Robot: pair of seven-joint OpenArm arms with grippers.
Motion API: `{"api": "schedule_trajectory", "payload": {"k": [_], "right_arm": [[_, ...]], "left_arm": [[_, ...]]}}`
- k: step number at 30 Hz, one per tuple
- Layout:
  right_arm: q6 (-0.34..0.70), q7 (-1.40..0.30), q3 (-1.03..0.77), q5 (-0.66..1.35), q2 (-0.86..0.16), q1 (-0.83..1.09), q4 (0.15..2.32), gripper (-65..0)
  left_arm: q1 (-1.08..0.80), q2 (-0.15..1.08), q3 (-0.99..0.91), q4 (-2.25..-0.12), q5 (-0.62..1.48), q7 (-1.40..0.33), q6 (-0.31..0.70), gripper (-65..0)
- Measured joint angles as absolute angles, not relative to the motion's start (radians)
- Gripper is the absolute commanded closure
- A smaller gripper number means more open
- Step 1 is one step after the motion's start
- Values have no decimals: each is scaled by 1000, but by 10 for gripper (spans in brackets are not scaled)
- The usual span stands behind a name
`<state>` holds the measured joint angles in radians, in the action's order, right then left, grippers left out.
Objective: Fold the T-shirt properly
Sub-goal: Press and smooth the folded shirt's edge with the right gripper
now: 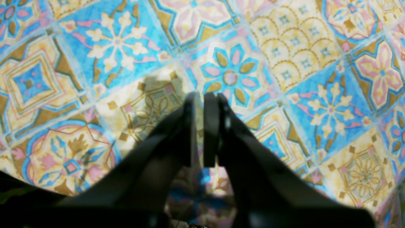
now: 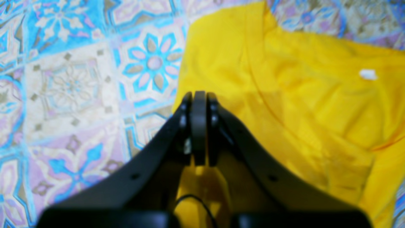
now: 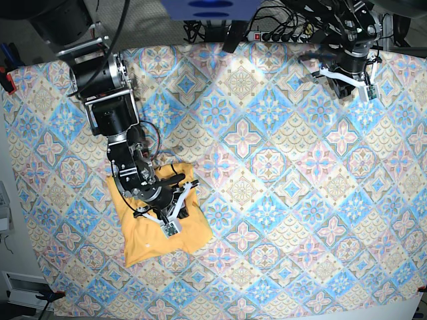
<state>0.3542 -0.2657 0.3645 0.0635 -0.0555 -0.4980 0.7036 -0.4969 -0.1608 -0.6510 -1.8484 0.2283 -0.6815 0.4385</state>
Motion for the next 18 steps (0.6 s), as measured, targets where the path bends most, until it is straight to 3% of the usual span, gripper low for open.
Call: {"api": "schedule_trajectory", "payload": {"k": [9,18], "right_arm": [[348,-182,368,60,-40,-493,569,-11],[360,-152,482,60,-6,-495,554,-11]], "left_arm": [[-482,-160,-651,-1846,228,-681,438,-39],[-477,-161,-651,-1774,228,-681,438,-39]]}}
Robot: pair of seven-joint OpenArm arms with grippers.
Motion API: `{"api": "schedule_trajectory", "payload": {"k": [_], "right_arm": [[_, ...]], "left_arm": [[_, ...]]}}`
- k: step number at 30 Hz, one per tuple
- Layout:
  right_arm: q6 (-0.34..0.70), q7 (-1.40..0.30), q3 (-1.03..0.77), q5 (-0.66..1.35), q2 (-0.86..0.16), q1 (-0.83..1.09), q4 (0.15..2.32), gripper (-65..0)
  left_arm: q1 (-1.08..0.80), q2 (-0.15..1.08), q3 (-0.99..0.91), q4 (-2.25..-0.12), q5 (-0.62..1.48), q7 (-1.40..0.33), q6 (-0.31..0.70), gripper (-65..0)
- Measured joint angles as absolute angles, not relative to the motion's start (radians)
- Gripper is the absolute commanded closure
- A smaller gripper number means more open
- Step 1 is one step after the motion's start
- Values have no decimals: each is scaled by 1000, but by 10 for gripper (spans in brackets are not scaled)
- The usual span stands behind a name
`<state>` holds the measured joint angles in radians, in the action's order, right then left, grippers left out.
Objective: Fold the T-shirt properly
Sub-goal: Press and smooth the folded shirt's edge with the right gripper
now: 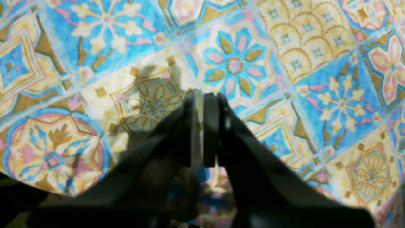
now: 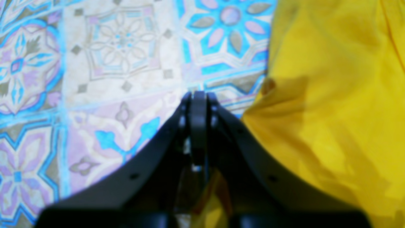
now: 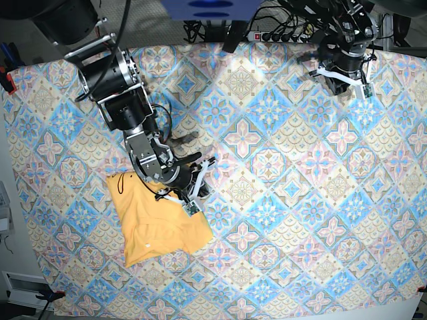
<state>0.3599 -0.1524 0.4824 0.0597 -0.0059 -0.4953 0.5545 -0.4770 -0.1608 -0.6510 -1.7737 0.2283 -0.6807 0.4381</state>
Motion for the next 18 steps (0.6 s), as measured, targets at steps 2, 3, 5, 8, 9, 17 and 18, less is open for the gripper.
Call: {"api": "schedule_trajectory", "payload": {"k": [2,3,5,8,9,17,18], "right_arm": [[354,-153,484,60,-12,-503,554,-11],[354,-153,485,60,-16,-507,553,-11],[354,-152,479,60,-16,-513,555,-9],[354,-152,479,60,-11,-515,556,-8],[355,-154,479,60,-12,-518,556,-8],[351,-196,479,64,-17,-530,678,-7],[351,-200,479,64,-16,-529,687,-7]], "left_arm": [[-477,-161,-651,-1771,229,-681,439,-39],[-477,-160,-652,-1771,229,-680,438,-39],[-477,-161,-652,-1771,229,-681,438,-39],[-477,-161,-653,-1771,229,-681,438,-39],[-477,-161,-653,-1771,229,-680,438,-39],[-480,-161,-653,-1771,230,-681,438,-39],[-480,-161,-653,-1771,230,-681,438,-39]]}}
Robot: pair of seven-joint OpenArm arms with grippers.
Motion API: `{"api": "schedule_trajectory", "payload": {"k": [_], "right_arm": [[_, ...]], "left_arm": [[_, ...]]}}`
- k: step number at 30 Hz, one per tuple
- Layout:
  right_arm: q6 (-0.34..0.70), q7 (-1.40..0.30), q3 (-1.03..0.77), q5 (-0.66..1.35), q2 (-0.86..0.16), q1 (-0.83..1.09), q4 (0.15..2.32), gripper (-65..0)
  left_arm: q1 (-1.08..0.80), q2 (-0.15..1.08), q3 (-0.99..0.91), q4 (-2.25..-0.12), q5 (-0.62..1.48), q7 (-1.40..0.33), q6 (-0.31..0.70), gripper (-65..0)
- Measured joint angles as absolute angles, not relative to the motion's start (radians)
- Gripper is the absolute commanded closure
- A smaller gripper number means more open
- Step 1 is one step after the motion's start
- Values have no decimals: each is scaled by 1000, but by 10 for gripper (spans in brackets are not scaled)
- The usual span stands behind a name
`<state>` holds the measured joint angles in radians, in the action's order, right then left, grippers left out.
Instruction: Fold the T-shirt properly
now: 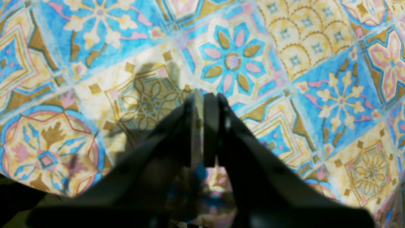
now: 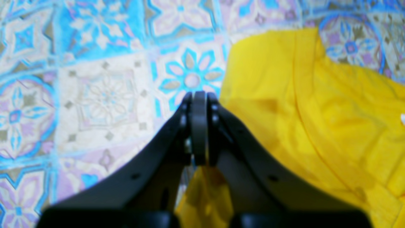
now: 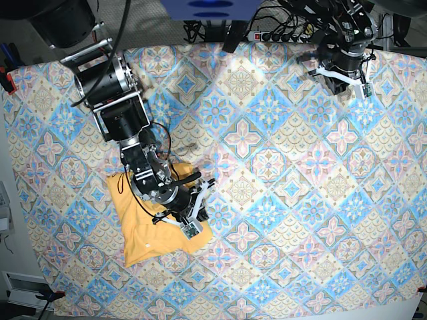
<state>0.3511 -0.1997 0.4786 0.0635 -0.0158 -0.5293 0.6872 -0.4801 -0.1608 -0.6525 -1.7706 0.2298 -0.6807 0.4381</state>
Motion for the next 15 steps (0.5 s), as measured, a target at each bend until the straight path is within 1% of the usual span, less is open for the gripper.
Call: {"api": "schedule_trajectory", "payload": {"k": [5,9,12,15], "right_arm": [[351,-261,479,65,-20,-495,767,-7],[360,-375,464,65,-84,-349,999,-7],[358,-456,371,62,-130,-210,1200,-7],[347,-506,242,61,-146,-99,1367,-7]], "left_arm": [[-480,-162,-657,-1771,233,-680,438,-39],[-483,-162,-659,-1773,234,-680,438,-39],[-486,-165,-675,-1773,237,-680,439,-39],[-496,-161,-685,-1773,233,-681,438,-39]]}}
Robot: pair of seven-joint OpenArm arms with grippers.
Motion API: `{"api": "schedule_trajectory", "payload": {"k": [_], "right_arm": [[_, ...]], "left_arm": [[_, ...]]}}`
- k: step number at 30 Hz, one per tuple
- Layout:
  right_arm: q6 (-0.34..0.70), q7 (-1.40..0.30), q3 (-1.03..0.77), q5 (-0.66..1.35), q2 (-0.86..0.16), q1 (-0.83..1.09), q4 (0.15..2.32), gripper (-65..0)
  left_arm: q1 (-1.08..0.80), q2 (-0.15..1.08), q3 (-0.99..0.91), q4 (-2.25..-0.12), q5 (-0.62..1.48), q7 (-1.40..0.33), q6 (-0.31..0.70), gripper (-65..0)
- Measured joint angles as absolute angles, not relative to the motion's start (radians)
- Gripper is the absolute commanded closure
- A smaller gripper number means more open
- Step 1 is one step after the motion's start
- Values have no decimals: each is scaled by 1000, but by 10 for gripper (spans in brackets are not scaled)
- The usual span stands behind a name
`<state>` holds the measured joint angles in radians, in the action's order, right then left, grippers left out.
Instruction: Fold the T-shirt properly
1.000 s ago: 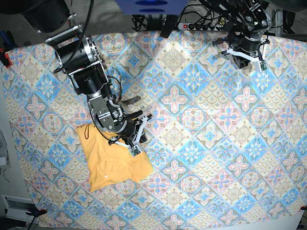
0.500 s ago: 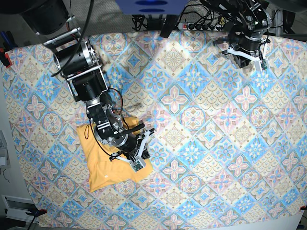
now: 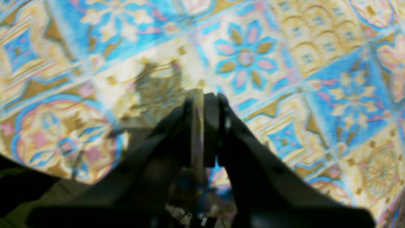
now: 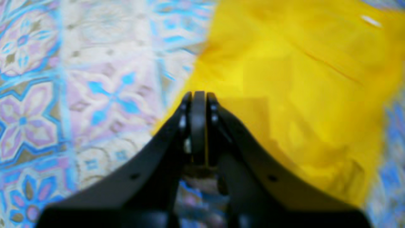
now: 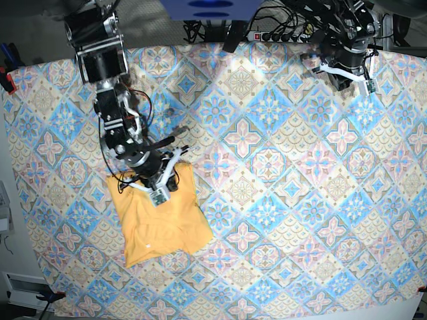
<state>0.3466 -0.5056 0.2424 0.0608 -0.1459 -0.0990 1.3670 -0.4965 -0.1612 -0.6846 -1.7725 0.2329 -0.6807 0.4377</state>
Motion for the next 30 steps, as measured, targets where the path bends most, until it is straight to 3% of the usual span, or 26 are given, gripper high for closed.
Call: {"api": "schedule_trajectory", "payload": {"k": [13,20,30], "right_arm": [[354,-536,-37,64,-206,385,1769,-7],[358,-535,-146,67,-205,575,1800,-7],[358,-360,-172,67,-205,847,1800,-7]], "left_arm": [[-604,-162,-678,-1827,224,-682,437,-39],[-681,-160,-682,-1842,232,-677,439,-39],[-801,-160,-676,-1842,233,-676,445,-32]]}}
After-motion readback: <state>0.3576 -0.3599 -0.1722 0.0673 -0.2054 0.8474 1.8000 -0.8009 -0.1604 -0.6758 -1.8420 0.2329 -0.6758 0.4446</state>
